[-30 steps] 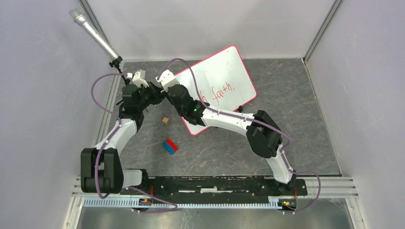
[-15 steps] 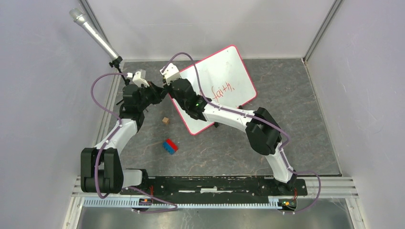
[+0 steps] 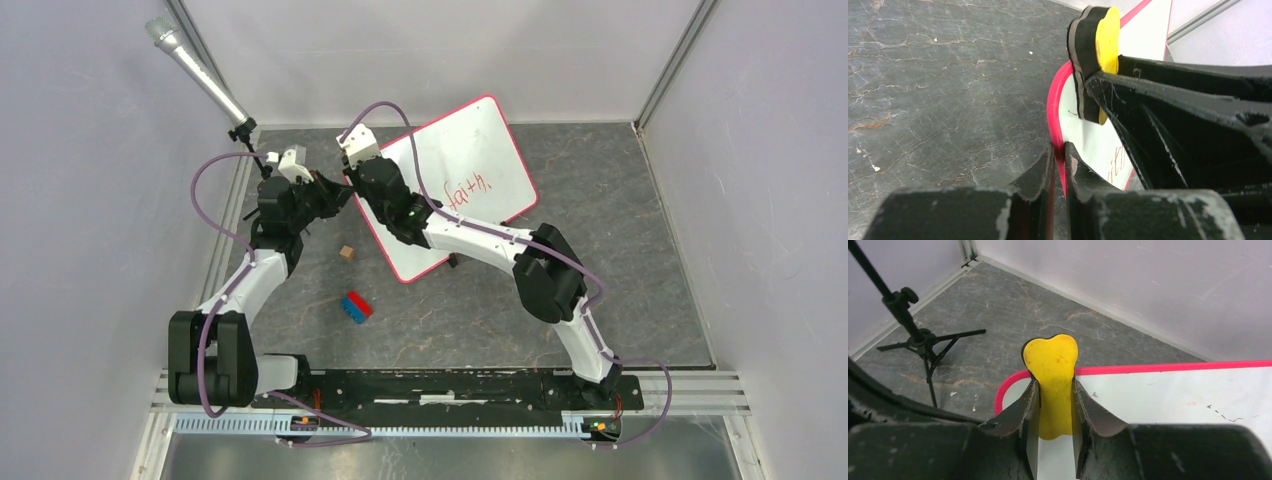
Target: Erase the whiteboard
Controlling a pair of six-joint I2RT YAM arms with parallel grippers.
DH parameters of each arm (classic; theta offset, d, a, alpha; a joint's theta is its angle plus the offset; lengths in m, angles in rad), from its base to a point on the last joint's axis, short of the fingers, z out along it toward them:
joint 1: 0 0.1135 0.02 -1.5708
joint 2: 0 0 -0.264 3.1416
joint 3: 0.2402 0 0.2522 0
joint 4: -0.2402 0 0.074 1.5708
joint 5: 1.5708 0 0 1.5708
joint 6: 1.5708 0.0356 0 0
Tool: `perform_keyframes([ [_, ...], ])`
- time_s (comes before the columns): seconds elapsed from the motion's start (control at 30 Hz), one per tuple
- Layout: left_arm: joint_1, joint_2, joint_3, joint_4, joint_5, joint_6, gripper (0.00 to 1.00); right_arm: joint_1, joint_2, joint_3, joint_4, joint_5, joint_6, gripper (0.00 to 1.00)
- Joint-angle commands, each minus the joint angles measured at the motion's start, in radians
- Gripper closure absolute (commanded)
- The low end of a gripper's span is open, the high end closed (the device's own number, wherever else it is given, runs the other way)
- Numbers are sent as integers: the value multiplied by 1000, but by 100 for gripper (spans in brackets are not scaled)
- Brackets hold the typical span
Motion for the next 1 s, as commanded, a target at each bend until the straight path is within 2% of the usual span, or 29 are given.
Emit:
perform_keyframes([
  [0.0, -46, -58, 33, 50, 115, 34, 98, -40, 42, 53, -48, 105, -16, 78],
  [0.27, -46, -59, 39, 40, 108, 41, 98, -46, 30, 22, -98, 142, 36, 78],
  [0.47, -46, -56, 44, 26, 106, 42, 98, -90, -38, -104, -99, 129, 64, 78],
  [0.67, -47, -33, 69, -18, 98, 44, 98, -198, -143, -307, -14, -60, 81, 77],
  [0.97, -45, -31, 73, -33, 84, 57, 98, -353, -191, -403, -34, -176, 76, 77],
])
